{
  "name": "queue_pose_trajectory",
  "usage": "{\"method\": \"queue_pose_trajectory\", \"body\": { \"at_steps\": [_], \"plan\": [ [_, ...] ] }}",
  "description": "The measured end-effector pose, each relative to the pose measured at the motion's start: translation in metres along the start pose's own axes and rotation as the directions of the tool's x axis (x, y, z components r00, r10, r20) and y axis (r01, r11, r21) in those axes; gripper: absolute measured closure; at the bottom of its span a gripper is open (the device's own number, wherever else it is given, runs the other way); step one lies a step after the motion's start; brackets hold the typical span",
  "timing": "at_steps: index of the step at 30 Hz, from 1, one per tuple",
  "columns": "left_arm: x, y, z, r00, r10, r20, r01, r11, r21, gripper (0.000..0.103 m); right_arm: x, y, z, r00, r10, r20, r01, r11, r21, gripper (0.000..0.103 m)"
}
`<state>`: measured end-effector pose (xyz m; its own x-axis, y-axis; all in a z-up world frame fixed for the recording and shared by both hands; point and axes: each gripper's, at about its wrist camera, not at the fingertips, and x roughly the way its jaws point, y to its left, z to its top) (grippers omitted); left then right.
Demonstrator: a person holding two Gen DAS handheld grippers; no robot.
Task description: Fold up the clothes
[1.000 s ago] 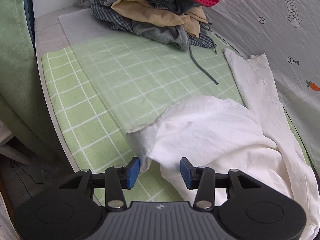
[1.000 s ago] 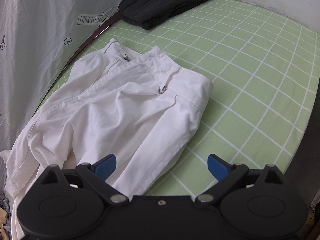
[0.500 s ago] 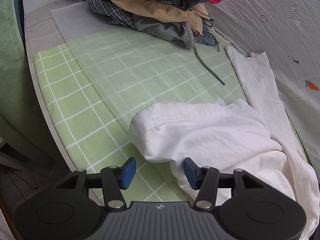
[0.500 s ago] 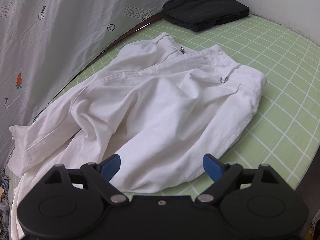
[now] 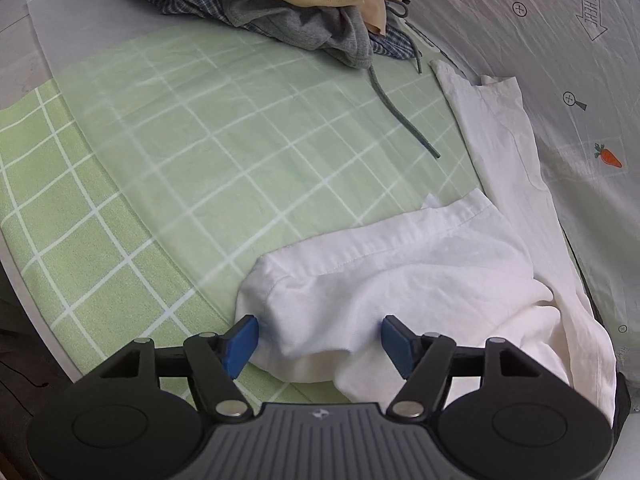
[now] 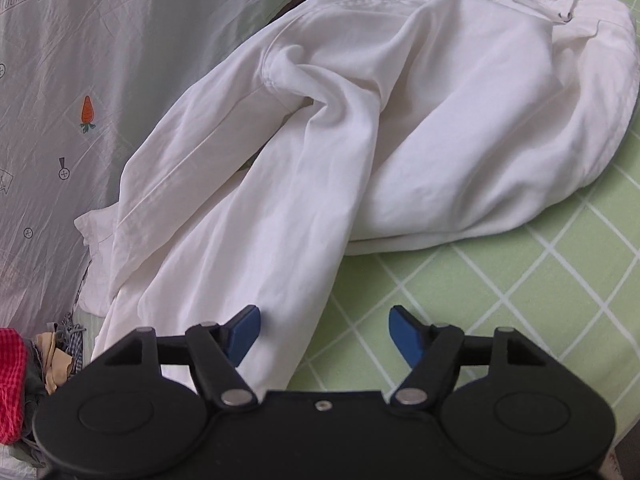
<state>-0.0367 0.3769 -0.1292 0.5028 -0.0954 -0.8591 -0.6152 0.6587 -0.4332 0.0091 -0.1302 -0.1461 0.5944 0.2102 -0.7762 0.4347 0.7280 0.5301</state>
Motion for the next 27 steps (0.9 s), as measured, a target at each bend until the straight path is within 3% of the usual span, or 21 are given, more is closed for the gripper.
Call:
{"method": "queue_pose_trajectory", "body": {
  "at_steps": [5, 7, 8, 10, 12, 15, 19, 22, 27],
  "plan": [
    [0.006, 0.001, 0.008, 0.999, -0.048, -0.023, 0.047, 0.998, -0.031, 0.035, 0.007, 0.018, -0.001, 0.998, 0.055, -0.007, -0.055, 0.998, -0.019, 0.063],
    [0.007, 0.001, 0.009, 0.999, -0.048, -0.017, 0.048, 0.998, -0.040, 0.046, 0.009, 0.028, -0.001, 0.997, 0.073, -0.006, -0.073, 0.995, -0.061, 0.081],
    [0.008, 0.001, 0.010, 0.999, -0.046, -0.013, 0.045, 0.998, -0.045, 0.050, 0.010, 0.032, 0.000, 0.996, 0.084, -0.013, -0.084, 0.993, -0.082, 0.083],
    [0.010, 0.002, 0.011, 0.999, -0.045, -0.005, 0.044, 0.997, -0.064, 0.074, 0.015, 0.037, 0.002, 0.995, 0.094, -0.030, -0.096, 0.991, -0.097, 0.093],
    [0.012, 0.004, 0.013, 0.998, -0.060, 0.000, 0.060, 0.994, -0.095, 0.088, 0.016, 0.038, 0.004, 0.995, 0.096, -0.042, -0.099, 0.990, -0.101, 0.100],
    [0.006, 0.000, 0.017, 0.997, -0.062, 0.038, 0.066, 0.991, -0.114, 0.096, 0.007, 0.039, 0.015, 0.985, 0.167, -0.038, -0.169, 0.982, -0.085, 0.101],
    [-0.019, -0.025, 0.040, 0.987, -0.079, 0.138, 0.092, 0.992, -0.086, 0.099, -0.016, 0.056, 0.042, 0.956, 0.294, -0.002, -0.292, 0.950, -0.108, 0.101],
    [-0.038, -0.059, 0.065, 0.964, -0.148, 0.219, 0.163, 0.985, -0.049, 0.099, -0.028, 0.073, 0.067, 0.936, 0.351, 0.033, -0.343, 0.927, -0.154, 0.101],
    [-0.037, -0.155, 0.113, 0.916, -0.249, 0.315, 0.218, 0.967, 0.132, 0.099, -0.021, 0.104, 0.132, 0.915, 0.392, 0.092, -0.366, 0.905, -0.219, 0.101]
  ]
}}
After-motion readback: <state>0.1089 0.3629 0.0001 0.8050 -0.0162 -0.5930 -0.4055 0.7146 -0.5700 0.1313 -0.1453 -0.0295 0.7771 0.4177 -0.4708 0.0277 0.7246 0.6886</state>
